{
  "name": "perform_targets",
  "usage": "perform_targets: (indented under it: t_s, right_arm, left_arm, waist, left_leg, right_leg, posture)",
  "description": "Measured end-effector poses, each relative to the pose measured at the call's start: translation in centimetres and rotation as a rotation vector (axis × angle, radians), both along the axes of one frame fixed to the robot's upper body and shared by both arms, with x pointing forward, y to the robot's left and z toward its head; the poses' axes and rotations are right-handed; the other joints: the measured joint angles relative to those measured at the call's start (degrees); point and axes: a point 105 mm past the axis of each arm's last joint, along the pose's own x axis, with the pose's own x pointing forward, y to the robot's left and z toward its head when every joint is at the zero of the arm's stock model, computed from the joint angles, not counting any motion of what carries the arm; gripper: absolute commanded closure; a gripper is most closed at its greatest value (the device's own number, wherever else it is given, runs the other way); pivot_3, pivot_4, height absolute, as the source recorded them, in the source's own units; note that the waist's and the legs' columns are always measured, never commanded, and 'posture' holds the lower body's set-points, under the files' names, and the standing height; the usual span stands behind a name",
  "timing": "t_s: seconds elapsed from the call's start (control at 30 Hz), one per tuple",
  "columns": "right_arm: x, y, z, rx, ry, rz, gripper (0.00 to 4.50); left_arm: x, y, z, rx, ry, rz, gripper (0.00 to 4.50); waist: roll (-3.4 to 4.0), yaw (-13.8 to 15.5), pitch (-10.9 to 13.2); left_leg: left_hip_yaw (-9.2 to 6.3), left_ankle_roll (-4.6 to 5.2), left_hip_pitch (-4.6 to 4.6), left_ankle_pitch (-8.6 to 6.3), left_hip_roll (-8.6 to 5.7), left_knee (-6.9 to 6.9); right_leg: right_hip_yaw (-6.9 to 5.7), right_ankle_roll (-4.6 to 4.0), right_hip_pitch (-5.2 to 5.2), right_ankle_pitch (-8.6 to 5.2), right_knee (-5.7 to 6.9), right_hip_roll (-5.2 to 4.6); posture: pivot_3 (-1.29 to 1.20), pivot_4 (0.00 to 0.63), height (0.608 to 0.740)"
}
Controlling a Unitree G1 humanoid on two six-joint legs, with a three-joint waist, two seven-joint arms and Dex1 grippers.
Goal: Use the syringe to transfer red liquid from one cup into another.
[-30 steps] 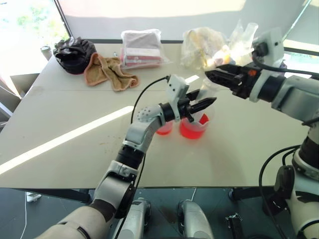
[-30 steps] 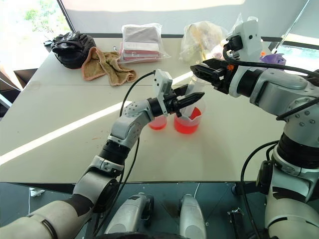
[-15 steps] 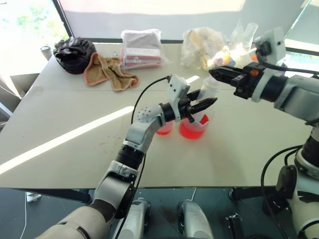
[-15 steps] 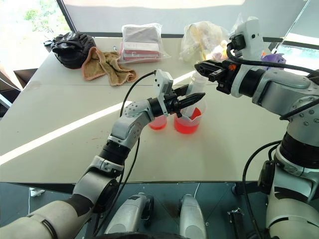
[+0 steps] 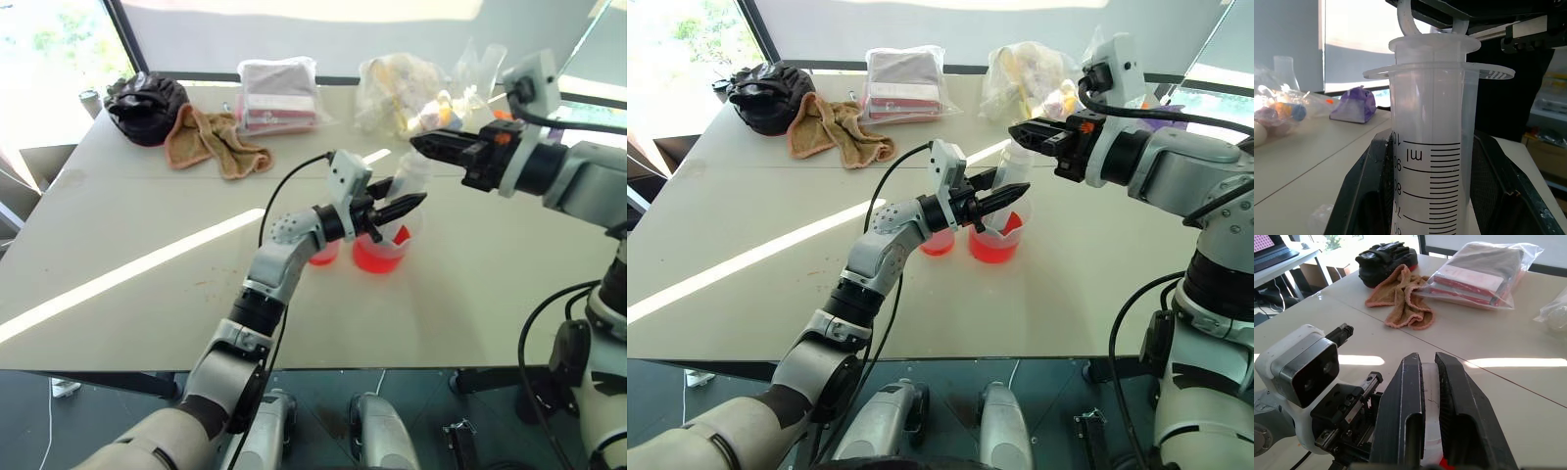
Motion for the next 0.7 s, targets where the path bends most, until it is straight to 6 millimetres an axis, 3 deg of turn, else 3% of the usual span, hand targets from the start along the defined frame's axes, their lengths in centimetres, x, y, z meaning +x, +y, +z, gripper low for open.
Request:
perform_targets:
  t_s: [0.7]
  right_arm:
    - [0.07, -0.44, 0.78, 0.01, -0.008, 0.008, 4.45]
  left_arm:
    - [-0.09, -0.06, 0.14, 0.003, -0.006, 0.0, 3.02]
  waist:
    - [0.0, 0.02, 0.0]
  left_leg:
    - [0.0, 0.02, -0.02, -0.01, 0.0, 0.0]
  right_leg:
    - [0.0, 0.0, 0.01, 0.0, -0.05, -0.03]
  posture:
    - [0.0, 0.15, 0.74]
